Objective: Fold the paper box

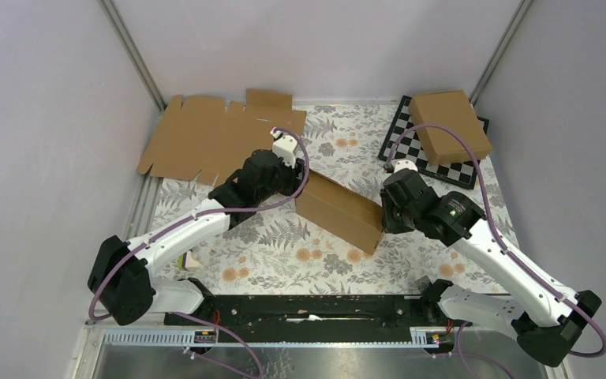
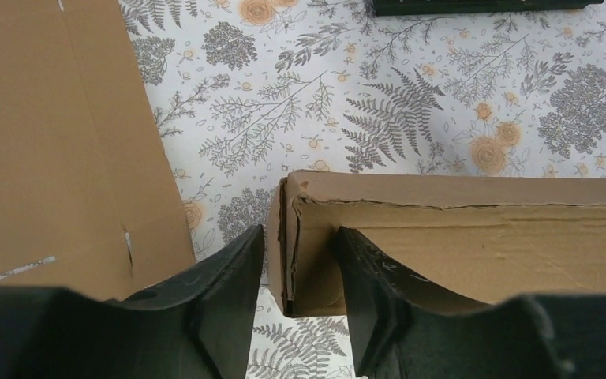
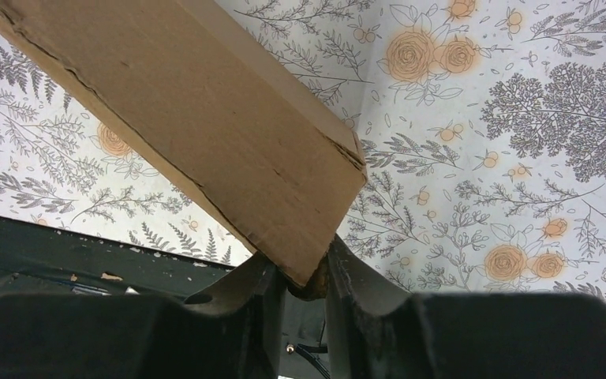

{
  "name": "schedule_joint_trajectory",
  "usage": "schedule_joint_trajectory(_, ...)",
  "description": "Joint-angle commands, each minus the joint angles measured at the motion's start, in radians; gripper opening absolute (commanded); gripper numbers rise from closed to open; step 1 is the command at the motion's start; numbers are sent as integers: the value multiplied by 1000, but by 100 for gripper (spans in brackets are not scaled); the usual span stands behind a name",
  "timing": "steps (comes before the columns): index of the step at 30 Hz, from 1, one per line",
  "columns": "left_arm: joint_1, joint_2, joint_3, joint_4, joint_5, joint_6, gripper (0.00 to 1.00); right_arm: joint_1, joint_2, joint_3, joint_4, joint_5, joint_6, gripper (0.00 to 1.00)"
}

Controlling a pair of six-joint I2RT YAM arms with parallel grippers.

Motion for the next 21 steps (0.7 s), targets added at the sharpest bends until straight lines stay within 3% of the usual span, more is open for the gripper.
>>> schedule_joint_trajectory(1, -5, -9, 62, -84, 16, -36, 48, 2, -19, -10, 6, 29, 7, 28)
schedule_joint_trajectory(7, -5, 2, 133, -133, 2, -30, 48, 3, -23, -7, 6, 22, 4, 28)
schedule_joint_trajectory(16, -5, -18, 163, -149, -25, -31, 36, 3, -29, -7, -10, 33, 7, 31)
schedule_joint_trajectory(18, -5, -16, 165, -157, -43, -31, 32, 2, -28, 0, -11, 33, 6, 37)
schedule_joint_trajectory(21, -5, -17, 161, -159, -64, -34, 13, 3, -21, 25, -38, 57, 20, 54)
